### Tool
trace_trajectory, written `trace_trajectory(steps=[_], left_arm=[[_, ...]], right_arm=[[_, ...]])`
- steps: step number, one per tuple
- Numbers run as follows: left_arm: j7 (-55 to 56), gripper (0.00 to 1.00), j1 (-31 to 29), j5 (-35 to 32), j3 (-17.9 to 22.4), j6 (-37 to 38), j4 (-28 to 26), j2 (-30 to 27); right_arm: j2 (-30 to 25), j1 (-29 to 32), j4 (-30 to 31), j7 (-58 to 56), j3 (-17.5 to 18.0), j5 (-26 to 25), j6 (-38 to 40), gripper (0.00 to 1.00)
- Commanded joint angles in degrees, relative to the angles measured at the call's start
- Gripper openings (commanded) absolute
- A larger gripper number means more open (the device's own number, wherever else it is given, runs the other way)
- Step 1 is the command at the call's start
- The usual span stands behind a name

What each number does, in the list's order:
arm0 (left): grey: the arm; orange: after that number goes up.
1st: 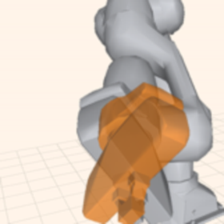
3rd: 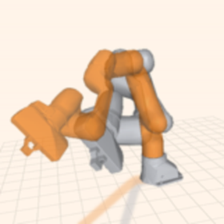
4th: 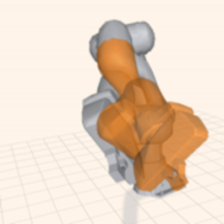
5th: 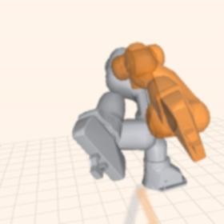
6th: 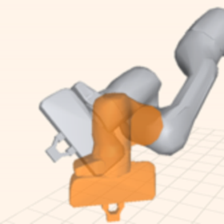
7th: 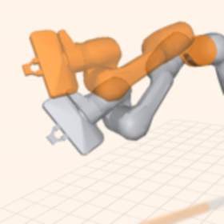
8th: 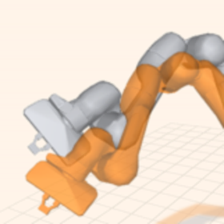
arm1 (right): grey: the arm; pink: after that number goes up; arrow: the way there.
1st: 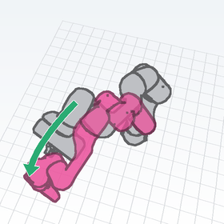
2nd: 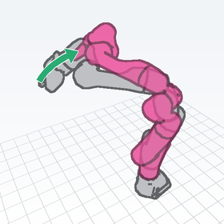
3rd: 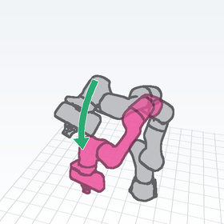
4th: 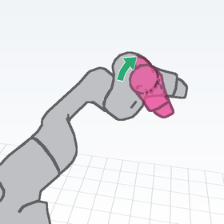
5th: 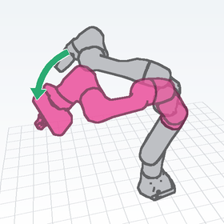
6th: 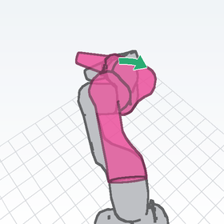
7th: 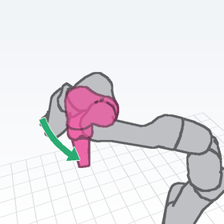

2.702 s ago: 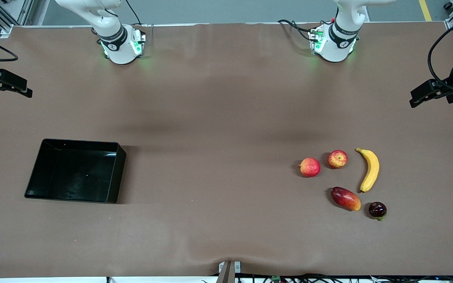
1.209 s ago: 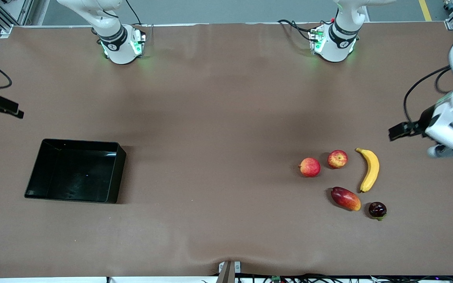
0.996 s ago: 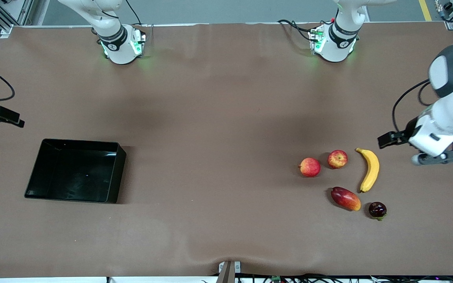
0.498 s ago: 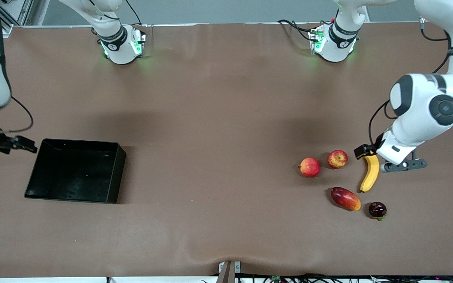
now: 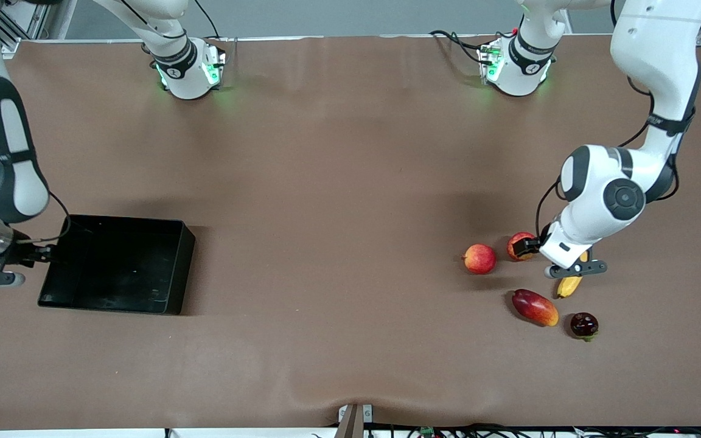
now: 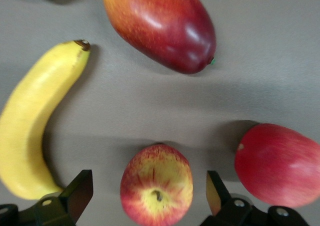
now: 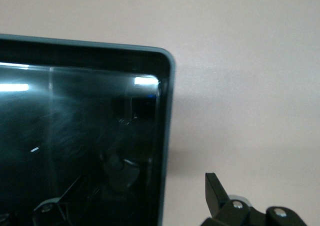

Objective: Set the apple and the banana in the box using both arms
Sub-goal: 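Reach the left gripper to the apple while the right gripper reaches the box, then grasp the apple with the left gripper while the right gripper grips the box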

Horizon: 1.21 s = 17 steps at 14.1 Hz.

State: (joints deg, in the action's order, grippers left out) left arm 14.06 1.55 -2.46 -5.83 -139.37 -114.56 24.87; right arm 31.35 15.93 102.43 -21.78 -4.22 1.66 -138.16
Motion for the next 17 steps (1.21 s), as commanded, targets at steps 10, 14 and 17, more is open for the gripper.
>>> trace_trajectory(steps=[10, 14, 17], left_arm=[[-0.79, 0.12, 0.21, 1.05, -0.15, -1.78, -1.37, 3.08], [-0.88, 0.0, -0.06, 1.06, -1.29, 0.58, -1.28, -0.43], [0.26, 0.0, -0.06, 1.14, -3.57, 5.14, -0.67, -4.12]], right_arm=[[4.24, 1.56, -2.15, 0.43, 1.32, 2.03, -0.18, 0.0], [3.19, 0.33, -6.6, 0.43, 1.58, 2.03, 8.93, 0.0], [2.84, -3.17, -10.93, 3.32, 1.58, 2.03, 14.49, 0.0]])
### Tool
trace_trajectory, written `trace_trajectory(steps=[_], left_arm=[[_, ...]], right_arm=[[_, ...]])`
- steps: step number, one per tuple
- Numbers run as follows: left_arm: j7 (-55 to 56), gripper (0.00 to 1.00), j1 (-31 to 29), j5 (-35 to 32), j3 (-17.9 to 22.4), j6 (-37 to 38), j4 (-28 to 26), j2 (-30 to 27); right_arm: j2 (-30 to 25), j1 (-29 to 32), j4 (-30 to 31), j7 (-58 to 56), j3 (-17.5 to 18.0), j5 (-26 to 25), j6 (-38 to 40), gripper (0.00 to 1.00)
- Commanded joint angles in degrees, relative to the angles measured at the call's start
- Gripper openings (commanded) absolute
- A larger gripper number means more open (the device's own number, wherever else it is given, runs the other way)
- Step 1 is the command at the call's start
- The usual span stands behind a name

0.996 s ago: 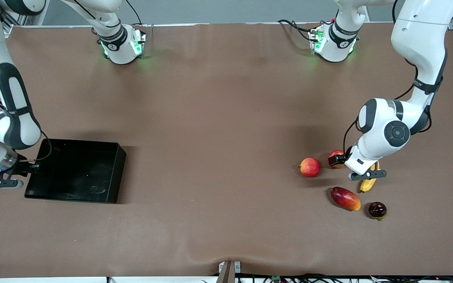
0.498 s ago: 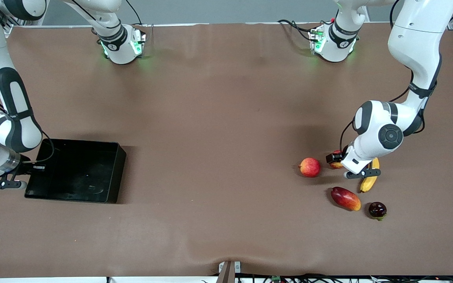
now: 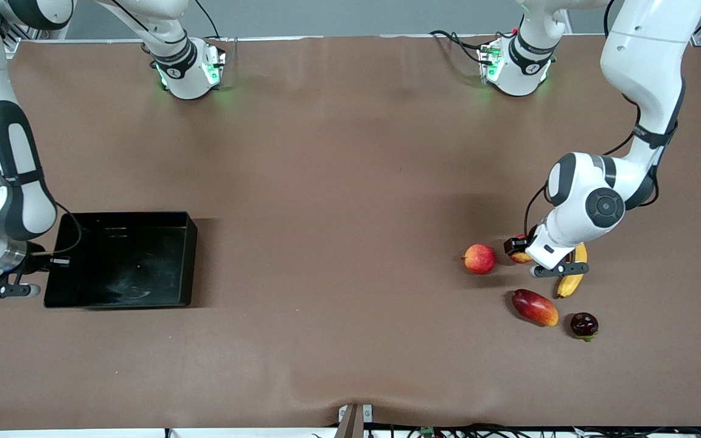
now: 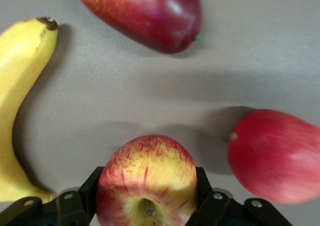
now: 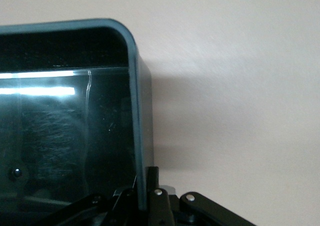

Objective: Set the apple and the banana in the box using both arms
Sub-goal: 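Grasp the apple with the left gripper while the right gripper grips the box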

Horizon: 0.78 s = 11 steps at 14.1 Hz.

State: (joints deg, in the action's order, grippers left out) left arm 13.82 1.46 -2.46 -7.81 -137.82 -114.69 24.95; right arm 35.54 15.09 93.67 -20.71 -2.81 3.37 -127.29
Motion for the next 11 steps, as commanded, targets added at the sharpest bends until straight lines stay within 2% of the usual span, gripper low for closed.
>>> trace_trajectory(steps=[1, 4, 8, 11], left_arm=[[0.59, 0.0, 0.03, 1.14, -2.47, 4.83, -0.45, -5.34], [1.46, 0.0, 0.03, 1.14, -4.14, 9.04, 0.43, -8.41], [6.82, 0.0, 0.03, 1.14, -8.0, 18.44, 5.69, -10.01], [12.96, 0.0, 0.03, 1.14, -11.51, 23.11, 9.39, -10.01]], right_arm=[[-2.22, -3.73, -2.35, 3.29, 0.17, 0.32, 4.15, 0.0], [-4.94, -8.83, -2.09, 7.33, 0.26, 0.49, 5.9, 0.0], [-6.8, -18.31, -1.3, 14.18, 0.17, 7.51, 6.88, 0.0], [-6.8, -26.31, -1.21, 23.14, 0.17, 7.7, 5.65, 0.0]])
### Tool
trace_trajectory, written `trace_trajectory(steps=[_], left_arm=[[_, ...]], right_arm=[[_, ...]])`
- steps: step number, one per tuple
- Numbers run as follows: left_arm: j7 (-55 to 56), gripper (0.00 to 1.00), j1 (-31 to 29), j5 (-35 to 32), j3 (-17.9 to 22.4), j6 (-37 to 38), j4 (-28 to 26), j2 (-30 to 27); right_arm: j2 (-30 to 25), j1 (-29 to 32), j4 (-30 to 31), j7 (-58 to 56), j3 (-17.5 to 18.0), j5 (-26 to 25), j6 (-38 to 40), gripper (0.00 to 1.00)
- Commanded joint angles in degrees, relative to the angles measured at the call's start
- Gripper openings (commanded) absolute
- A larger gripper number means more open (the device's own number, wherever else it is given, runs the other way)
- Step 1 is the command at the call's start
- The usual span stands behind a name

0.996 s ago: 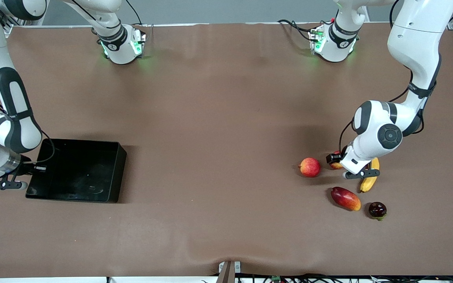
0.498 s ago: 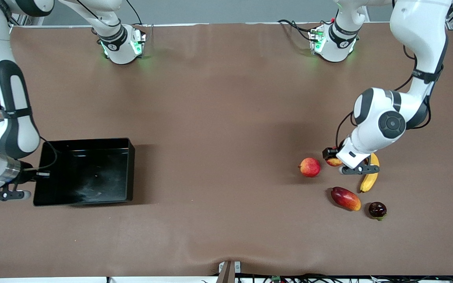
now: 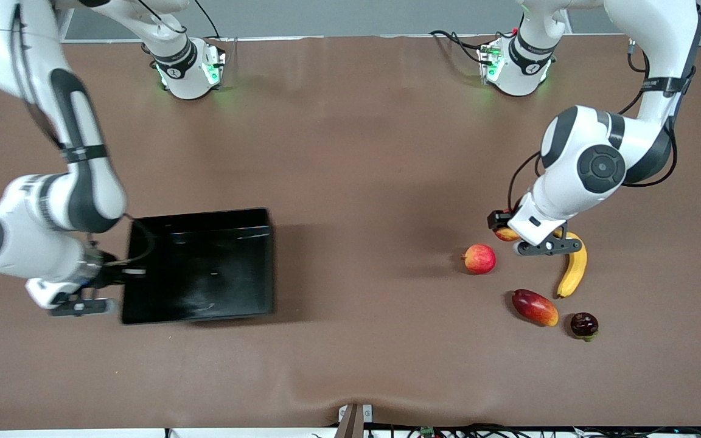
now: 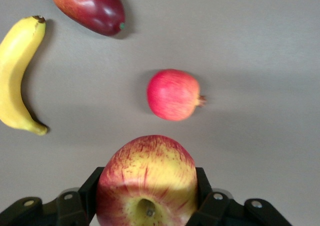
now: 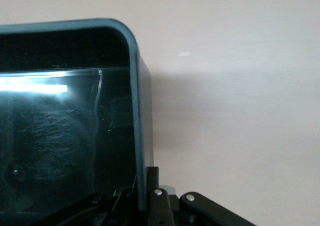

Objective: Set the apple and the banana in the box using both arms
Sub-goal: 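Drag the box with the right gripper while the left gripper carries the apple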

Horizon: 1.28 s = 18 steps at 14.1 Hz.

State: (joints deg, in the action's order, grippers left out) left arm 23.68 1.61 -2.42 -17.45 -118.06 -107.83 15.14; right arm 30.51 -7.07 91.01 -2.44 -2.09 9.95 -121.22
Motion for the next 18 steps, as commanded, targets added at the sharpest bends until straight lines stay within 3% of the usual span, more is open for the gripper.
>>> trace_trajectory(steps=[1, 4, 8, 13, 18], left_arm=[[4.96, 0.0, -0.11, 1.1, -3.11, 4.4, 3.41, -0.2], [9.27, 0.0, -0.11, 1.1, -6.01, 5.38, 4.47, -0.2], [15.51, 0.0, 0.33, 1.01, -9.61, 5.29, 5.08, 0.5], [23.06, 0.0, 4.54, 0.67, -10.59, 4.15, 5.35, 2.61], [31.41, 0.0, 9.11, 0.22, -10.41, -2.43, 5.35, 7.7]], right_arm=[[-1.77, -6.7, 1.71, 7.86, -0.55, 1.13, -0.68, 0.0], [-1.85, -13.73, 4.77, 17.7, -0.55, 1.13, -3.83, 0.0], [-2.03, -25.07, 10.58, 33.87, -0.64, 1.13, -14.37, 0.0], [-0.89, -31.58, 12.78, 40.04, -0.64, 1.13, -17.55, 0.0], [1.66, -34.93, 13.67, 47.87, -0.64, 1.04, -22.21, 0.0]])
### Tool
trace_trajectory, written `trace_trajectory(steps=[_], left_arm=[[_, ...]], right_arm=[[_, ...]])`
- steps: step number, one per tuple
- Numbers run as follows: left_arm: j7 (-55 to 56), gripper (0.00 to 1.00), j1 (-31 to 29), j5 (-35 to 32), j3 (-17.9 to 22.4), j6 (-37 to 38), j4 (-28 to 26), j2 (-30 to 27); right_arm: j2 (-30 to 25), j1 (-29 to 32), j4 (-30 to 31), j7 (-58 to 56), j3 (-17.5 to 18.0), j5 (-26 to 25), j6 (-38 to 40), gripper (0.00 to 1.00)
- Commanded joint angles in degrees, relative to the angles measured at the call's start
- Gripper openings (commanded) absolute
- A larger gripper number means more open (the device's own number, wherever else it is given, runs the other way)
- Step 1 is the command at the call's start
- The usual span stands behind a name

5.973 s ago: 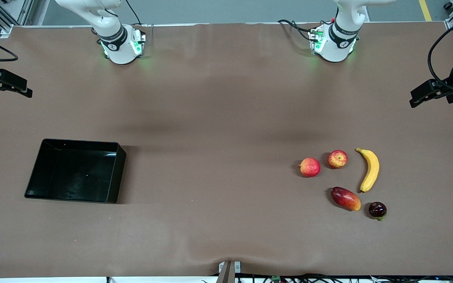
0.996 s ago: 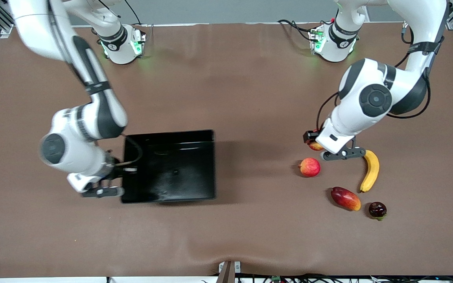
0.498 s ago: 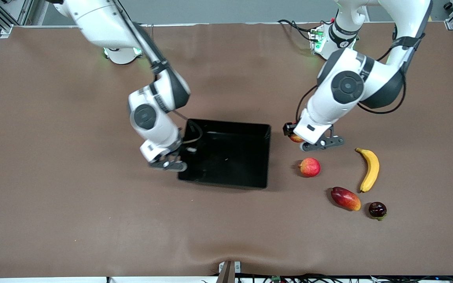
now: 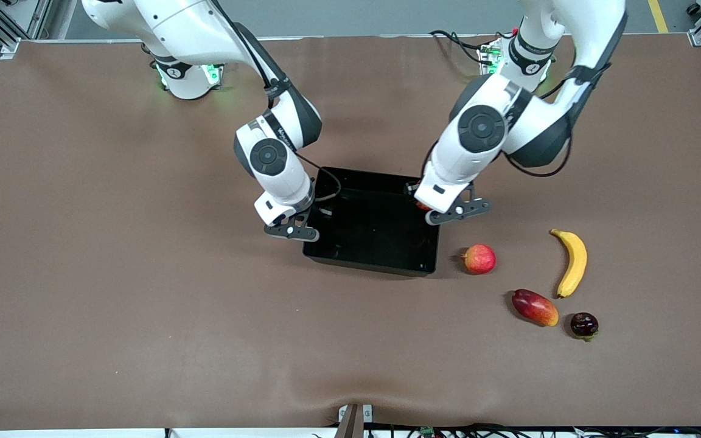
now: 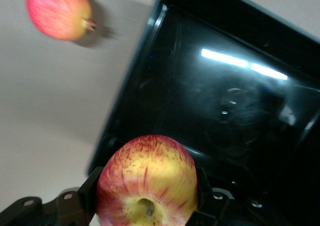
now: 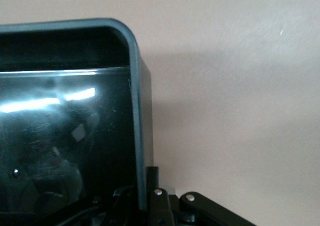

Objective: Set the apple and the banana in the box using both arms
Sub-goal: 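Drag the box with the right gripper while the left gripper carries the apple, then lower the apple with the left gripper while the right gripper withdraws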

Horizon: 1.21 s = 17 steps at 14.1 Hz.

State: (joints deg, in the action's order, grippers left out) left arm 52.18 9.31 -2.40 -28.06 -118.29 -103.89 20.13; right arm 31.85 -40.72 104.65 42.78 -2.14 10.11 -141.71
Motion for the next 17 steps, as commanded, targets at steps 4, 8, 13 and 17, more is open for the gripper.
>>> trace_trajectory(steps=[4, 8, 13, 17], left_arm=[[10.38, 0.0, 2.91, -6.01, 0.11, -6.07, 1.41, 7.8], [12.16, 0.0, 3.17, -8.14, 0.19, -8.45, 1.41, 11.68], [12.33, 0.01, 3.17, -10.34, 0.37, -11.34, 1.5, 16.33], [12.33, 0.6, 3.0, -13.06, 0.55, -12.05, 1.5, 18.01]], right_arm=[[1.11, -2.34, -0.06, 4.76, -0.58, 0.87, -1.82, 1.0], [0.06, -1.99, -0.41, 5.29, -0.76, 0.87, -1.11, 1.0], [-6.0, 2.48, -0.41, 3.45, -1.02, 0.52, 2.83, 1.0], [-11.1, 11.34, -0.41, -9.43, -0.93, 0.52, 12.14, 1.0]])
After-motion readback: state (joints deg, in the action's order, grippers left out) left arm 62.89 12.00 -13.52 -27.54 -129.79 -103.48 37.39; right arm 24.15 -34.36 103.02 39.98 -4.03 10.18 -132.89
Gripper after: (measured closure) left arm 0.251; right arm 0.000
